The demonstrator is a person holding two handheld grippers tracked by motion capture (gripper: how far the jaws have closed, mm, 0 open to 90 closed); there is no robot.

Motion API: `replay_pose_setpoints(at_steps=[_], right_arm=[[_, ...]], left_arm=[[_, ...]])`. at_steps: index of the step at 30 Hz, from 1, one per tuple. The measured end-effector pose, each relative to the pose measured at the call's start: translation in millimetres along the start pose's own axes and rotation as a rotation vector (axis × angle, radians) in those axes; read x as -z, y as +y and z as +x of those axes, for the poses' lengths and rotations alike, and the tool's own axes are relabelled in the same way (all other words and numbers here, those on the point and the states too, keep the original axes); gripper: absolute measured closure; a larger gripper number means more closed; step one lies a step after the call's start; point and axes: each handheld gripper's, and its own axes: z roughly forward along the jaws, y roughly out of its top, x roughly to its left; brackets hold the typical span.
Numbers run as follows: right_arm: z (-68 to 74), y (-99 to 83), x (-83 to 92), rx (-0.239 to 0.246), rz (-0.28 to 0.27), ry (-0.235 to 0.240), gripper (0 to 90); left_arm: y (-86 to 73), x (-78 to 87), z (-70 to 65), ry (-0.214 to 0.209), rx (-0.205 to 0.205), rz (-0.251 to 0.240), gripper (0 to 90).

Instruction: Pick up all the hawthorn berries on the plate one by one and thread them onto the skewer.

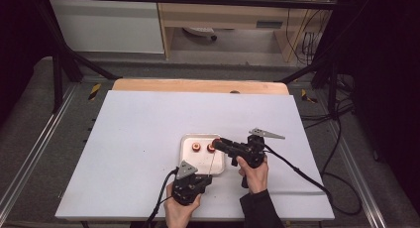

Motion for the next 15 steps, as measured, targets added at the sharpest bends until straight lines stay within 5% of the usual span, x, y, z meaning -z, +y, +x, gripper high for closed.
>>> replay_pose_setpoints(at_steps=[4, 5, 15], right_arm=[[0.5, -0.4, 0.8, -0.005, 0.002, -0.010, 61.0], [-0.5, -0.5, 0.2, -0.033, 0.012, -0.004, 61.0], [0.4, -2.3, 1.2, -0.032, -0.021, 0.003, 61.2]], left_arm=[[-0.8, -0.9, -2.2, 0.011, -0.026, 0.003, 88.9], [-1.4, -1.2, -2.6, 0.010, -0.026, 0.007, 88.9], [0.2, 1.8, -3.2, 0.001, -0.009, -0.018, 88.9]])
